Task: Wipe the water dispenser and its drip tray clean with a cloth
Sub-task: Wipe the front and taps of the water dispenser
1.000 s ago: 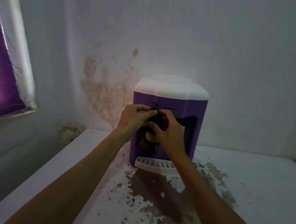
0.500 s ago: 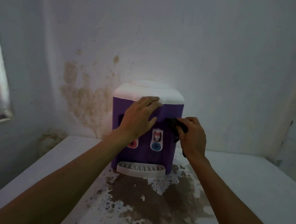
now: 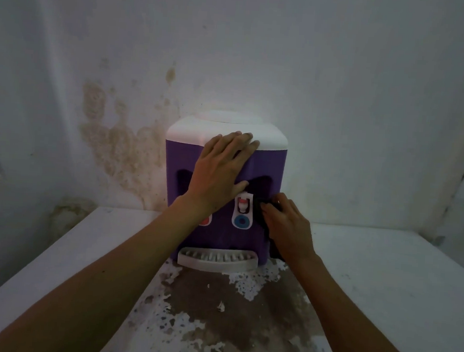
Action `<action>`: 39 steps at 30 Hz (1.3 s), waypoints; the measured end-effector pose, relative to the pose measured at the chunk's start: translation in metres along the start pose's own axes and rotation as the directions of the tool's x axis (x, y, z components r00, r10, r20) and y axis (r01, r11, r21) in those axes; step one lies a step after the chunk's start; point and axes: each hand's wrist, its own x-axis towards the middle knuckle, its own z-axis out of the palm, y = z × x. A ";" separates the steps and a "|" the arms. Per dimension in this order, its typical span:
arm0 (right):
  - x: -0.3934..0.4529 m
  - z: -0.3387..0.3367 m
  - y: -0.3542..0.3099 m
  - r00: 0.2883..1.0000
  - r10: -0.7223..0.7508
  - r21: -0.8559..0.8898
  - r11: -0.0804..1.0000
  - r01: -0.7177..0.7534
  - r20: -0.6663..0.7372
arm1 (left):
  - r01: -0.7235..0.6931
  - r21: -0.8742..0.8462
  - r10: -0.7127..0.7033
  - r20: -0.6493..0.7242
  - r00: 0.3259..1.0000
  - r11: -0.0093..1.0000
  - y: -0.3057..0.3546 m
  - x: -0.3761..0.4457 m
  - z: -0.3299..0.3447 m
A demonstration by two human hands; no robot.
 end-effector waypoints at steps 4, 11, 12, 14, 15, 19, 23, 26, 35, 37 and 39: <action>-0.015 0.005 0.000 0.989 0.102 0.130 0.985 -0.115 0.108 | -0.026 0.015 0.026 -0.015 1.000 1.000 -0.002 -0.003 0.002; 0.045 -0.038 0.003 0.965 0.224 0.298 0.938 -0.176 -0.135 | -0.009 0.013 0.009 -0.036 0.999 1.000 0.003 -0.006 0.007; 0.049 -0.038 0.005 0.967 0.216 0.306 0.937 -0.166 -0.137 | -0.007 0.009 0.007 -0.044 0.999 1.000 0.004 -0.007 0.008; 0.042 -0.030 0.008 0.973 0.202 0.314 0.936 -0.157 -0.113 | -0.004 0.005 0.005 -0.057 0.998 1.000 0.005 -0.007 0.010; 0.033 -0.023 0.008 0.975 0.201 0.323 0.933 -0.160 -0.098 | 0.000 0.005 0.000 -0.065 0.998 1.000 0.005 -0.007 0.011; -0.012 0.012 0.000 0.971 0.237 0.349 0.913 -0.210 -0.036 | 0.009 -0.004 -0.009 -0.082 0.997 1.000 0.005 -0.007 0.011; -0.047 0.036 -0.008 0.958 0.249 0.294 0.913 -0.282 0.144 | 0.001 -0.001 -0.001 -0.074 0.997 1.000 0.005 -0.007 0.009; -0.060 0.040 -0.008 0.921 0.293 0.309 0.878 -0.366 0.258 | 0.002 -0.008 -0.002 -0.071 0.997 1.000 0.005 -0.006 0.006; 0.004 -0.001 -0.002 0.888 0.459 0.498 0.766 -0.406 0.019 | 0.006 -0.010 -0.007 -0.089 0.996 1.000 0.006 -0.008 0.010; 0.007 0.000 -0.004 0.896 0.444 0.484 0.782 -0.392 0.006 | 0.008 -0.012 -0.009 -0.089 0.996 1.000 0.006 -0.008 0.012; -0.002 0.008 -0.006 0.899 0.439 0.474 0.791 -0.386 -0.001 | 0.011 -0.010 -0.012 -0.085 0.996 1.000 0.007 -0.008 0.013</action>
